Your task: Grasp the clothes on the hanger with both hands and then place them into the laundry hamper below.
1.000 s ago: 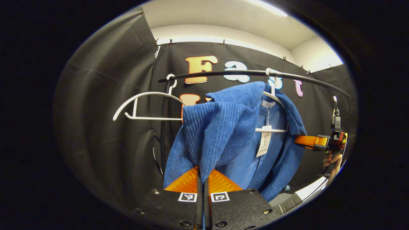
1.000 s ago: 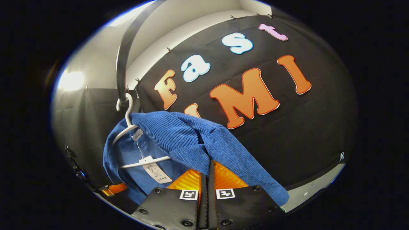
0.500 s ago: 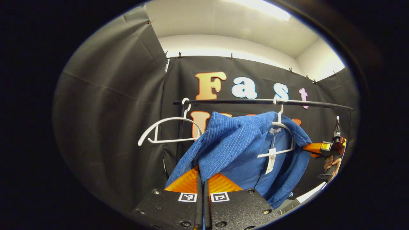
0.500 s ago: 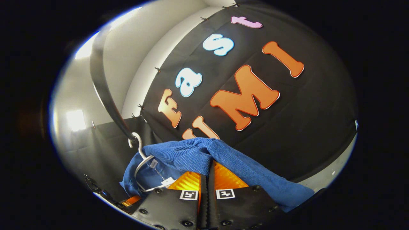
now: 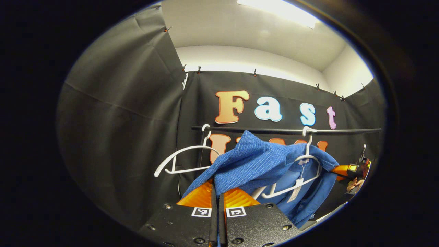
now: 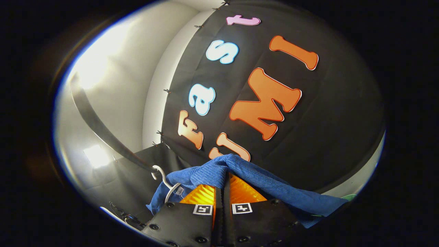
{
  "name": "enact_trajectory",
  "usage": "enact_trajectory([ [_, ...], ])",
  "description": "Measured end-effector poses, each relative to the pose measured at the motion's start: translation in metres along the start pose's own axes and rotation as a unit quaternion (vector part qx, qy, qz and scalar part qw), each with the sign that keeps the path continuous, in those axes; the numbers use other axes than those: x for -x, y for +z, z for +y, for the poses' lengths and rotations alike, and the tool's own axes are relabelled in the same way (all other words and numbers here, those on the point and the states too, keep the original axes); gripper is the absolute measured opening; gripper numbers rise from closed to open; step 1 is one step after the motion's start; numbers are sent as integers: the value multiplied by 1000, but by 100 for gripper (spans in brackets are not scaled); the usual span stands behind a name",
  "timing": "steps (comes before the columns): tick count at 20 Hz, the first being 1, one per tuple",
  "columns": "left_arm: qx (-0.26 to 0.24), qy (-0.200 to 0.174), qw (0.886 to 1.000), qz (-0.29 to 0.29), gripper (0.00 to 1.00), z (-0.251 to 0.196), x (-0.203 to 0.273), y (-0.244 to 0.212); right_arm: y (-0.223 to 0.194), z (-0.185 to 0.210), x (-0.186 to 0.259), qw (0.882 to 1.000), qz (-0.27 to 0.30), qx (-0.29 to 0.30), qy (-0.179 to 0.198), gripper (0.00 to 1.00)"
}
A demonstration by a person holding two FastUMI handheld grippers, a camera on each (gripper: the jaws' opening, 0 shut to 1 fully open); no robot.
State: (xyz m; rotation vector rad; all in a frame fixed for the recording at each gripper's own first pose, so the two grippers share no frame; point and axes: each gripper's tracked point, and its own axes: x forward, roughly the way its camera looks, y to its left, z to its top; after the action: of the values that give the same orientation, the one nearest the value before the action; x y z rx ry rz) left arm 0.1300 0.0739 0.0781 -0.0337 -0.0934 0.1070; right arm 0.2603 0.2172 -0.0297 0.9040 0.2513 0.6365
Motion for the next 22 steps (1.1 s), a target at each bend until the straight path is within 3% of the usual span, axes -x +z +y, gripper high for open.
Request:
enact_trajectory([
  [5,3,-4,1000,-5,2,-2,-26,6,24,-15,2,999,-20,-29,-6,7],
  [16,2,-40,998,49,2,-2,-53,-42,30,-48,-25,998,-21,-27,-46,7],
  [18,-10,-24,998,54,2,8,-58,-44,32,-63,-29,996,-29,-35,-71,7],
  [22,-6,-27,997,67,2,8,-69,-60,34,-63,-31,997,-31,-25,-70,7],
])
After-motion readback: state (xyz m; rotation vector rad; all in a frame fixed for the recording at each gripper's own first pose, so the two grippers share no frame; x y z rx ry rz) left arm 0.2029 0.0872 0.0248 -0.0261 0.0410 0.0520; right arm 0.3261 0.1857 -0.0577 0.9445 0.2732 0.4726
